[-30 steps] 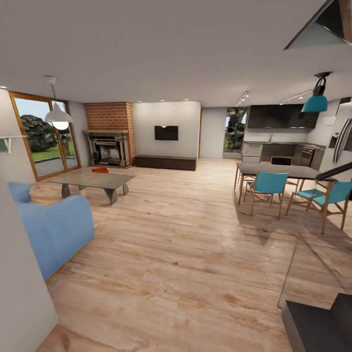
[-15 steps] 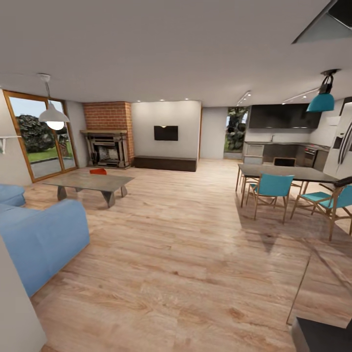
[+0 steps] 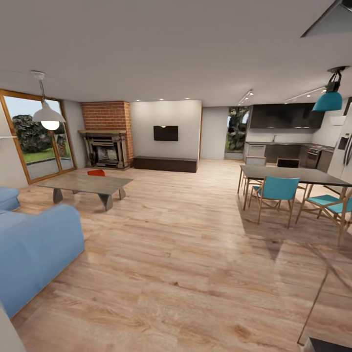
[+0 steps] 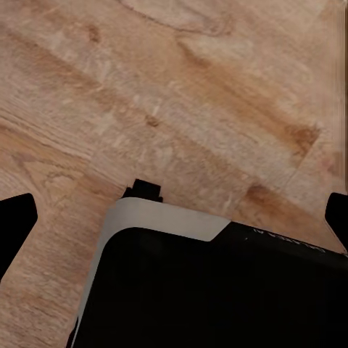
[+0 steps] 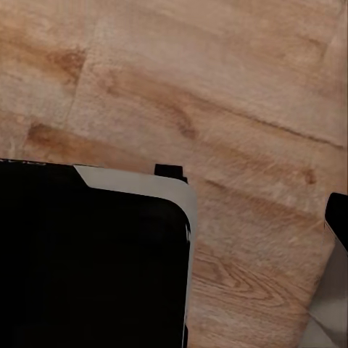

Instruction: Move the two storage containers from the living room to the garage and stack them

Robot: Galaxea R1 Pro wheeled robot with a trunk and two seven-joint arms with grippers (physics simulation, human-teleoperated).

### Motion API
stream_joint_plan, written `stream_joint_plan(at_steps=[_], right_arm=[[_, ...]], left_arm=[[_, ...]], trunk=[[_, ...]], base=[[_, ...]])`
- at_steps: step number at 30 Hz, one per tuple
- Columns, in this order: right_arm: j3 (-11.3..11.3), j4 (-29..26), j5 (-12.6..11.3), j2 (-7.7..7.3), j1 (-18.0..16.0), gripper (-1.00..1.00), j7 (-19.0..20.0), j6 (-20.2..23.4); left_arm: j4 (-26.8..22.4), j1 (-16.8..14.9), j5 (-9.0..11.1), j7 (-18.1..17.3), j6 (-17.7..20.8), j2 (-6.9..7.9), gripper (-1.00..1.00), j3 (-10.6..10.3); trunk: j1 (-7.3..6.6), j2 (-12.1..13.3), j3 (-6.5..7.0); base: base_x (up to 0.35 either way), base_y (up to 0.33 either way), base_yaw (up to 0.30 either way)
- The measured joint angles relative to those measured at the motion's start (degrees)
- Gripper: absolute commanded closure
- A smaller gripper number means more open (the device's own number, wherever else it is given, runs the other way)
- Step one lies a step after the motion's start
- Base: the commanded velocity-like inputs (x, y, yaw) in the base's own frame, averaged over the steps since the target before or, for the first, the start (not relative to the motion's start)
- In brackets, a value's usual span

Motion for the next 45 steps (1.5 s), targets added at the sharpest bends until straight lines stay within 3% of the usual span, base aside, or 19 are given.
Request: stream_joint_plan(at_steps=[45], right_arm=[[0.0, 0.0, 0.0, 0.00, 0.0, -1.00, 0.0, 0.0]], left_arm=[[0.0, 0.0, 0.0, 0.0, 0.2, 0.00, -1.00, 0.0]], trunk=[[0.00, 0.0, 0.00]], base=[[0.323, 0.000, 0.000]])
